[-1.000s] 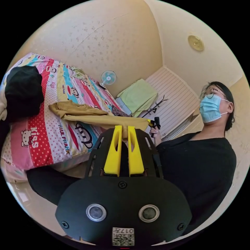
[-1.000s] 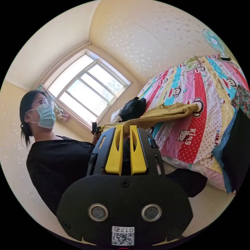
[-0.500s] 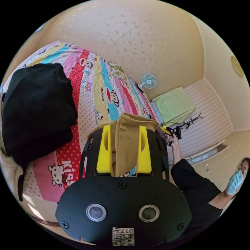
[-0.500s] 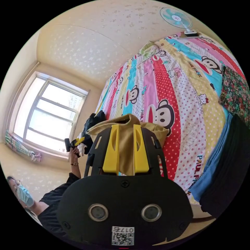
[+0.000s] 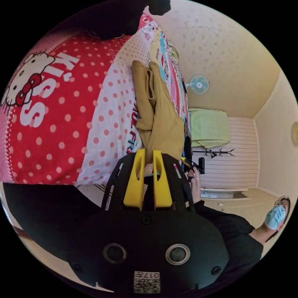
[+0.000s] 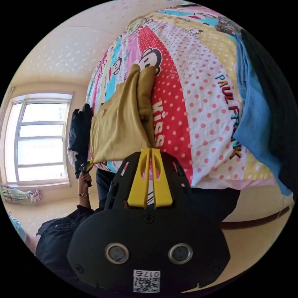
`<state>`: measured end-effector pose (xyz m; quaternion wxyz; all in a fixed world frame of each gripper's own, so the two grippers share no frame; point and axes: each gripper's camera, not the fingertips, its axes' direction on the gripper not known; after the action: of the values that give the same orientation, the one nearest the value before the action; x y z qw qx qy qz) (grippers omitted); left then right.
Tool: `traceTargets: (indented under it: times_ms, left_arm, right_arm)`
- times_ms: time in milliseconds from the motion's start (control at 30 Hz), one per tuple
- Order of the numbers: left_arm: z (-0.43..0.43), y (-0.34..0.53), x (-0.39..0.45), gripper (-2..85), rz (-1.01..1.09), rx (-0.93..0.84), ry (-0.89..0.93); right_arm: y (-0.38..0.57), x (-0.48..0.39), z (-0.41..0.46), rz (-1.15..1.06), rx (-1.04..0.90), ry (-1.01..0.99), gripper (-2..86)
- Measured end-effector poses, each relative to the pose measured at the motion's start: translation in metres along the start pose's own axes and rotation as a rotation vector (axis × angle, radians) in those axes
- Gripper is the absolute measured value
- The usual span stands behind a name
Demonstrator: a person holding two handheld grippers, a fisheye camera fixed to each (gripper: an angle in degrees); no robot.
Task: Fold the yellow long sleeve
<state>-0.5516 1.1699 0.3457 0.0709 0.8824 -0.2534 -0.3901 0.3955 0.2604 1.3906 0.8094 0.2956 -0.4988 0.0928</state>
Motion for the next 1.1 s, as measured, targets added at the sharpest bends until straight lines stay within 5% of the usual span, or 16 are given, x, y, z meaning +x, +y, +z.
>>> traceTargets:
  times_ms: [233, 400, 533, 700, 867, 1000, 1100]
  left_arm:
    - [-0.015, 0.009, 0.013, 16.3, -0.024, 0.145, 0.02]
    - [0.023, -0.012, -0.012, 9.8, -0.133, 0.109, 0.108]
    - [0.018, -0.018, 0.015, 6.4, -0.069, 0.189, 0.265]
    - [0.028, -0.064, 0.153, 6.5, 0.289, 0.06, 0.015]
    - [0.152, -0.071, 0.277, 6.6, 0.648, -0.209, -0.119]
    - [0.245, -0.051, 0.287, 7.1, 0.726, -0.426, -0.119]
    - [0.278, -0.038, 0.265, 6.5, 0.669, -0.555, 0.105]
  right_arm:
    - [0.033, -0.124, -0.039, -0.33, 0.384, 0.173, 0.7]
    - [0.001, -0.167, 0.038, -0.523, 0.262, 0.157, 0.6]
    - [-0.024, -0.143, 0.145, -0.472, 0.003, 0.492, 0.6]
    - [0.01, -0.114, 0.115, -0.467, 0.116, 0.349, 0.6]
    - [0.04, -0.045, 0.061, -0.232, 0.212, 0.066, 0.6]
    - [0.059, -0.007, 0.03, -0.153, 0.271, 0.041, 0.6]
    - [0.073, 0.023, 0.007, -0.089, 0.285, 0.057, 0.6]
